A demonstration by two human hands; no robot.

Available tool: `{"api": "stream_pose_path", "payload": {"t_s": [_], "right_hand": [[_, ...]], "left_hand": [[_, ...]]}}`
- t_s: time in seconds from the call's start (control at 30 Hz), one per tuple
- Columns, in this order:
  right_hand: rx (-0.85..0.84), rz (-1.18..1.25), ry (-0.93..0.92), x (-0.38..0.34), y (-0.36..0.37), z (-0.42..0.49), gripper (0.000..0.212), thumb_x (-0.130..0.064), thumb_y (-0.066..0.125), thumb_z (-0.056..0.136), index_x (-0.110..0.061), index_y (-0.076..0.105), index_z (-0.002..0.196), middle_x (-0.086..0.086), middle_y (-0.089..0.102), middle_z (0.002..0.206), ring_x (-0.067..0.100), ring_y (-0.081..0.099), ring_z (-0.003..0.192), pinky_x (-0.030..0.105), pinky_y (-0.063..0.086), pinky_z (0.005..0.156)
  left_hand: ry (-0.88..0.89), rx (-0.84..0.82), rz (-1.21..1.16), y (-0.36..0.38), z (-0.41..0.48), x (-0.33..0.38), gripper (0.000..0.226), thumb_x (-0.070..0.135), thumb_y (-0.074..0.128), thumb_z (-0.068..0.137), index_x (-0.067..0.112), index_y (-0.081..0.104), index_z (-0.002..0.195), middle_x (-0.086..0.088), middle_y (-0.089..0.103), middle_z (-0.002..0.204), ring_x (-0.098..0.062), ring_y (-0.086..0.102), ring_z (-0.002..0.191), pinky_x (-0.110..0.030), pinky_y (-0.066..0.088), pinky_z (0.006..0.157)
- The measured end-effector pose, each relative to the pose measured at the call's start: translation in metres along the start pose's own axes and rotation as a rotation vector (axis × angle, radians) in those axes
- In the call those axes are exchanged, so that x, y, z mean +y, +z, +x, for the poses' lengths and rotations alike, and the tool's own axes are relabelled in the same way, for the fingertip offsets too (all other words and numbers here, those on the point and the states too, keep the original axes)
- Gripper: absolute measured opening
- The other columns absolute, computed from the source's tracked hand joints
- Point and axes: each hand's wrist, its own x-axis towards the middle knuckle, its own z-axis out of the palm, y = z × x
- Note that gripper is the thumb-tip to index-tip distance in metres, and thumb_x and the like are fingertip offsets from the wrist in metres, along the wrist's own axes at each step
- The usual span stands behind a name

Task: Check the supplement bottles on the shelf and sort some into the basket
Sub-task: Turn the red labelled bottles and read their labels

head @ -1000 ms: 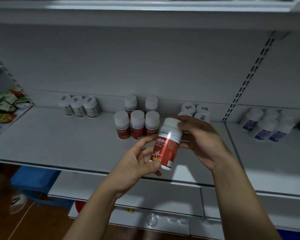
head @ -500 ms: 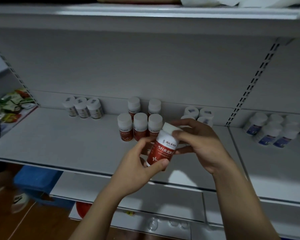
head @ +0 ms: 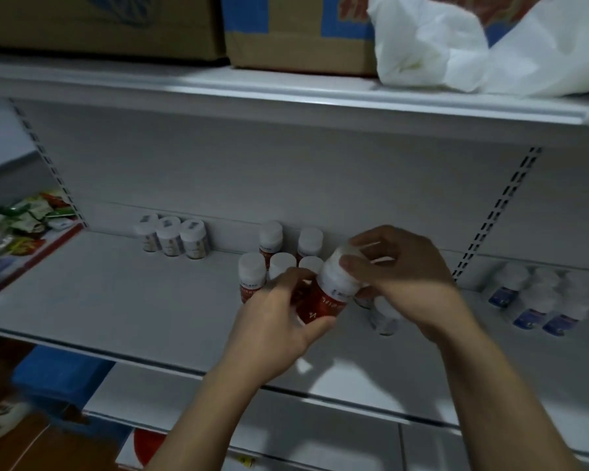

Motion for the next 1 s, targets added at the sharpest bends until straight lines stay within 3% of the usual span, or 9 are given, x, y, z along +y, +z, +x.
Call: {"api": "stream_pose_path", "payload": {"t_s": [0.23,0.37,0.47,0.53,0.7,0.77,0.83,1.0], "right_hand": [[0.142,-0.209,-0.149,-0.025,-0.021,0.061,0.018,-0.027,0.078,0.072,-0.023,0.067,0.086,0.001,0.071,0.087,0.021,0.07,0.082,0.047,0.06,0.074],[0.087,-0.423,-0.113,-0.012,-0.007,0.101,0.026,-0.026,0.078,0.072,-0.018,0.064,0.092,0.005,0.068,0.096,0.024,0.067,0.088,0.047,0.058,0.079],[0.01,-0.564,-0.073,0.002,0.006,0.12,0.035,-0.022,0.078,0.073,-0.011,0.063,0.102,0.006,0.063,0.104,0.023,0.062,0.097,0.036,0.053,0.083],[-0.029,-0.628,-0.05,0.011,0.015,0.128,0.036,-0.02,0.077,0.074,-0.007,0.061,0.103,0.004,0.058,0.101,0.019,0.056,0.095,0.026,0.043,0.076],[-0.088,-0.671,0.056,0.038,0.037,0.135,0.03,-0.021,0.076,0.075,-0.004,0.062,0.095,0.005,0.056,0.09,0.019,0.053,0.084,0.028,0.04,0.068],[-0.088,-0.672,0.113,0.047,0.046,0.136,0.024,-0.021,0.077,0.073,-0.005,0.059,0.074,0.007,0.055,0.073,0.021,0.053,0.071,0.026,0.039,0.057],[-0.084,-0.663,0.162,0.055,0.054,0.137,0.037,-0.022,0.079,0.071,-0.009,0.047,0.057,0.004,0.044,0.057,0.017,0.046,0.057,0.026,0.03,0.044],[-0.078,-0.583,0.316,0.063,0.067,0.139,0.035,-0.024,0.08,0.072,-0.004,0.054,0.06,0.011,0.05,0.058,0.021,0.053,0.054,0.022,0.033,0.037]], "left_hand": [[-0.04,0.056,0.237,-0.032,0.019,-0.026,0.042,0.056,0.067,0.081,0.025,0.061,0.109,0.002,0.067,0.107,-0.023,0.06,0.098,-0.033,0.046,0.073],[-0.072,-0.032,0.371,-0.044,0.026,-0.038,0.056,0.068,0.048,0.076,0.023,0.06,0.106,0.001,0.066,0.108,-0.025,0.061,0.1,-0.033,0.045,0.075],[-0.09,-0.09,0.433,-0.047,0.032,-0.045,0.056,0.064,0.056,0.081,0.024,0.058,0.119,0.0,0.064,0.12,-0.024,0.06,0.108,-0.033,0.046,0.085],[-0.079,-0.1,0.461,-0.048,0.035,-0.049,0.051,0.057,0.06,0.084,0.025,0.055,0.123,0.002,0.063,0.121,-0.022,0.06,0.11,-0.032,0.044,0.088],[-0.088,-0.132,0.485,-0.05,0.036,-0.057,0.051,0.055,0.059,0.087,0.026,0.052,0.128,0.004,0.061,0.124,-0.019,0.059,0.112,-0.03,0.042,0.089],[-0.09,-0.151,0.495,-0.05,0.035,-0.06,0.052,0.055,0.057,0.087,0.027,0.05,0.13,0.005,0.06,0.125,-0.019,0.057,0.114,-0.031,0.041,0.091],[-0.077,-0.161,0.509,-0.05,0.034,-0.063,0.053,0.057,0.056,0.087,0.028,0.049,0.13,0.006,0.059,0.124,-0.017,0.057,0.113,-0.031,0.04,0.091],[-0.06,-0.168,0.508,-0.052,0.038,-0.071,0.052,0.059,0.055,0.088,0.029,0.049,0.13,0.007,0.06,0.122,-0.016,0.058,0.111,-0.031,0.04,0.092]]}}
